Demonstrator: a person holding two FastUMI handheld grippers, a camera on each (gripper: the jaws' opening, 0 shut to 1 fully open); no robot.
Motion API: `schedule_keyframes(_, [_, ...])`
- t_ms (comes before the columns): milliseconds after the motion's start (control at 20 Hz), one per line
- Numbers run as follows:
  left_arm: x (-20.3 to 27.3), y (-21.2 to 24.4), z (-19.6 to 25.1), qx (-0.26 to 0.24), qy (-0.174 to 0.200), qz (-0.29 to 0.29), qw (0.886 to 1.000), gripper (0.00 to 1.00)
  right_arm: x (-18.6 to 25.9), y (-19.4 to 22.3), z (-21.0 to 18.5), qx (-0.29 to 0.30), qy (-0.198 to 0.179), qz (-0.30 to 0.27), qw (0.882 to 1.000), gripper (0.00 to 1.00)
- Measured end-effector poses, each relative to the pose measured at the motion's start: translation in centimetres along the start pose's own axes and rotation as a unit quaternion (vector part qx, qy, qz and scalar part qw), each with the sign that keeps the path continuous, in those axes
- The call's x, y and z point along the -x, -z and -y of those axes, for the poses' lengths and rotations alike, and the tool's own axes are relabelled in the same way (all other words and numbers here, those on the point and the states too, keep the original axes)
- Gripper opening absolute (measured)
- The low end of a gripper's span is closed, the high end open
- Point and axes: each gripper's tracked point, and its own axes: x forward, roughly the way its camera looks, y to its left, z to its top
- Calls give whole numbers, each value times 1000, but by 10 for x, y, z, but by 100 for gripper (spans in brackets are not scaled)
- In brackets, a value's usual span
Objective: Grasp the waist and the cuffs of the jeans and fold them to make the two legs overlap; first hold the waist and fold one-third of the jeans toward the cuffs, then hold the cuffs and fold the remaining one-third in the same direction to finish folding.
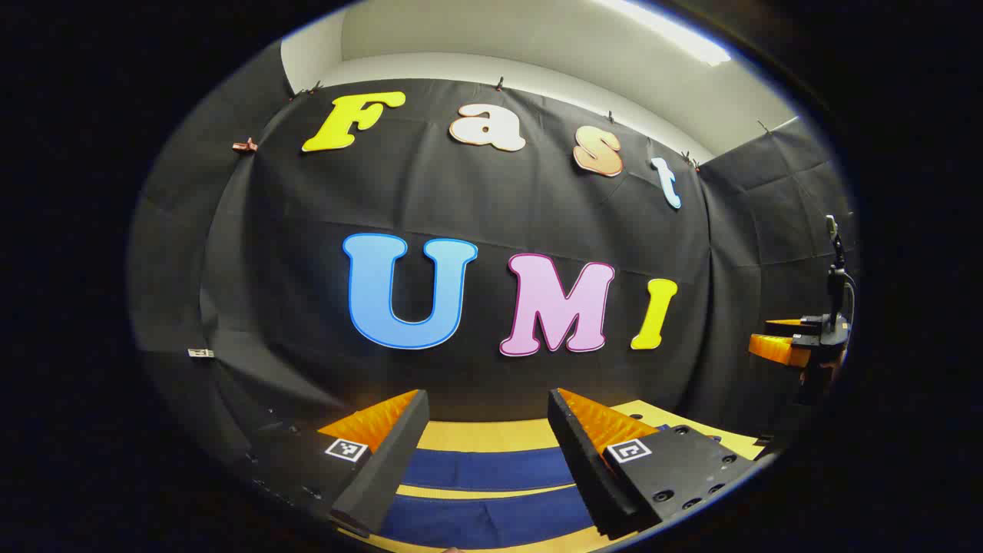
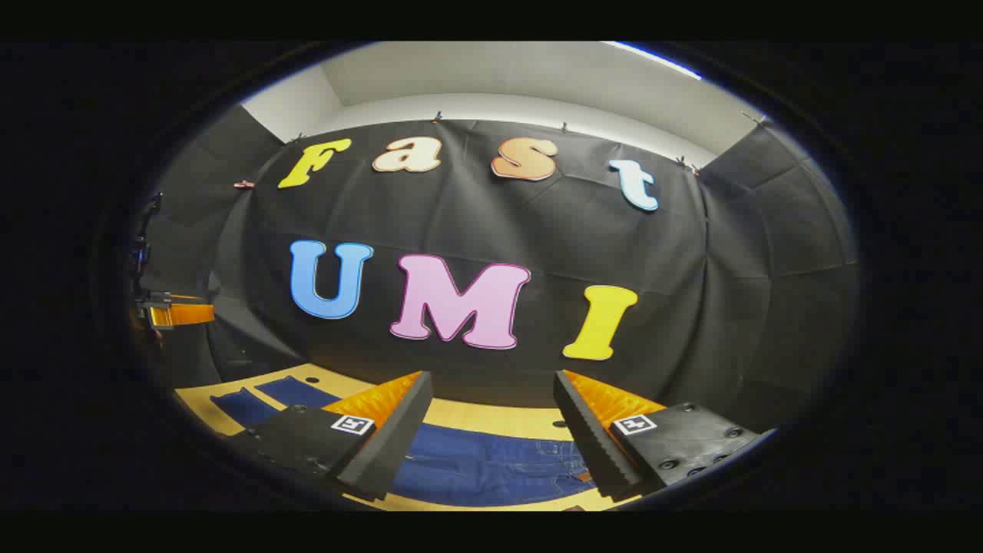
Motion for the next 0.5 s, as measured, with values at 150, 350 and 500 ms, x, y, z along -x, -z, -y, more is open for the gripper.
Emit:
schedule_keyframes(150, [-2,2,-4,0,-1,-2,1000,97,-2,5,-1,9,1,-9,1000,99])
schedule_keyframes(350, [-3,4,-11,6,-7,-4,1000,97,-4,3,-1,9,3,-8,1000,95])
schedule_keyframes(500, [-4,6,-14,9,-8,-8,1000,97,-7,3,-2,8,3,-8,1000,97])
